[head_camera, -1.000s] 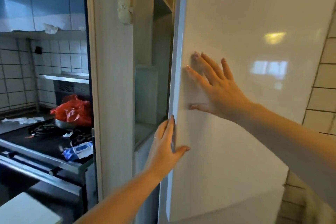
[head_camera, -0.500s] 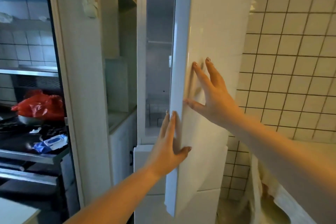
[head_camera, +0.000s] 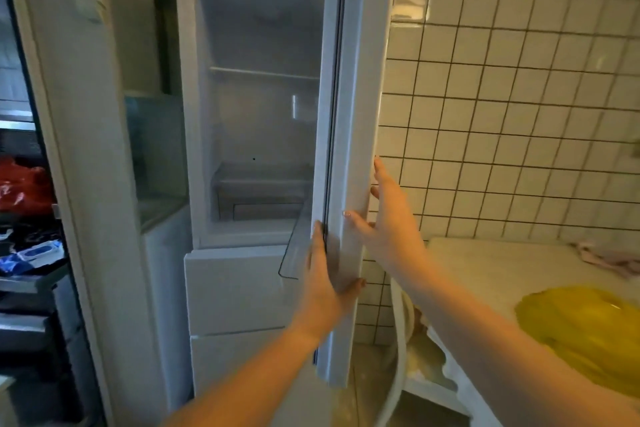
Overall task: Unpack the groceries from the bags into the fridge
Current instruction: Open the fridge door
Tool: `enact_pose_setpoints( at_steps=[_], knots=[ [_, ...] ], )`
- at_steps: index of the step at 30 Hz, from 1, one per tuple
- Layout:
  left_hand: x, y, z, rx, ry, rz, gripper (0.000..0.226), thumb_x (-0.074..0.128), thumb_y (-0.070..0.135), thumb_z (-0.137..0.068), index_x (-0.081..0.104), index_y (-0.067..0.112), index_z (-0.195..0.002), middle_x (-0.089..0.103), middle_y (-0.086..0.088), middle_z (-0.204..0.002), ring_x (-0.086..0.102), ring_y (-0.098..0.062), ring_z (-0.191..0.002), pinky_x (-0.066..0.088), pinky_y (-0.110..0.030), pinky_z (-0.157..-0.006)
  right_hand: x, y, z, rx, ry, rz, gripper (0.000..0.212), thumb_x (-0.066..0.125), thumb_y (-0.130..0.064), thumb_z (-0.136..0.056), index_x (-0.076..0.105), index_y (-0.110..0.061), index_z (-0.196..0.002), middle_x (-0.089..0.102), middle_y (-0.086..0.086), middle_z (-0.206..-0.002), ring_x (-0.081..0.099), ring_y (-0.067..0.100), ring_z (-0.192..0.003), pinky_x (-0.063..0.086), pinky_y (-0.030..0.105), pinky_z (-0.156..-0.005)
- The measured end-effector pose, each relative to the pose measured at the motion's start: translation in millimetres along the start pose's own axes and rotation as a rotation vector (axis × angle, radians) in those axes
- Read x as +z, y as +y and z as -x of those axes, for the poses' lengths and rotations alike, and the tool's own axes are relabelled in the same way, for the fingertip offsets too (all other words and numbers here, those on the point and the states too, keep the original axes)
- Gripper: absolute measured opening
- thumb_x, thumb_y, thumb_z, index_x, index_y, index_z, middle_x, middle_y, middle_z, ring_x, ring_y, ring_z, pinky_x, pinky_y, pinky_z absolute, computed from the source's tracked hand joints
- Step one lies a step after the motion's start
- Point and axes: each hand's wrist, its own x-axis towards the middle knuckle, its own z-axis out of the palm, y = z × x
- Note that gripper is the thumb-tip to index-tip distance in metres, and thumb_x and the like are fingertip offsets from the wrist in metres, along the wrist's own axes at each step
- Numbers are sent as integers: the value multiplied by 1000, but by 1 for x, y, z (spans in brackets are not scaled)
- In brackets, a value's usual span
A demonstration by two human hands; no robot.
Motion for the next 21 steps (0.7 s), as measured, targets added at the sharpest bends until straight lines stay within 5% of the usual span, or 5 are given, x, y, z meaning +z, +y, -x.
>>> enact_pose_setpoints(
  at_steps=[4,6,12,17,21],
  knots=[
    [36,20,5,-18,-97,-47,104,73,24,-80,-10,41,-140,10,9,-154,15,-11,-141,23,-39,-114,-29,29,18,107,81,54,88,69,-29,-82,11,-31,-148,42,-7,-137,42,7,-125,44,35,-101],
    [53,23,3,14,-126,-93,103,72,25,-81,-11,42,-139,6,11,-155,12,-12,-142,26,-45,-114,-41,42,23,139,117,69,88,70,-29,-81,13,-29,-149,43,-7,-138,42,10,-127,43,37,-103],
    [105,27,-4,108,-183,-148,102,68,31,-83,-19,54,-129,-8,21,-154,0,-6,-142,17,-42,-117,-80,78,25,240,153,89,85,66,-23,-85,11,-26,-149,40,-4,-144,38,12,-132,39,40,-107],
    [140,27,-15,203,-233,-253,99,65,35,-85,-15,37,-142,-19,17,-154,-8,-7,-143,7,-34,-114,-109,100,24,334,145,122,83,61,-21,-90,4,-24,-150,47,-2,-133,44,17,-126,39,27,-98],
    [138,20,-30,387,-326,-286,88,63,35,-87,-4,30,-145,-2,14,-155,0,-2,-141,7,-25,-115,-125,111,26,297,179,230,79,59,-21,-91,7,-16,-150,30,1,-150,24,13,-140,24,25,-112]
  ],
)
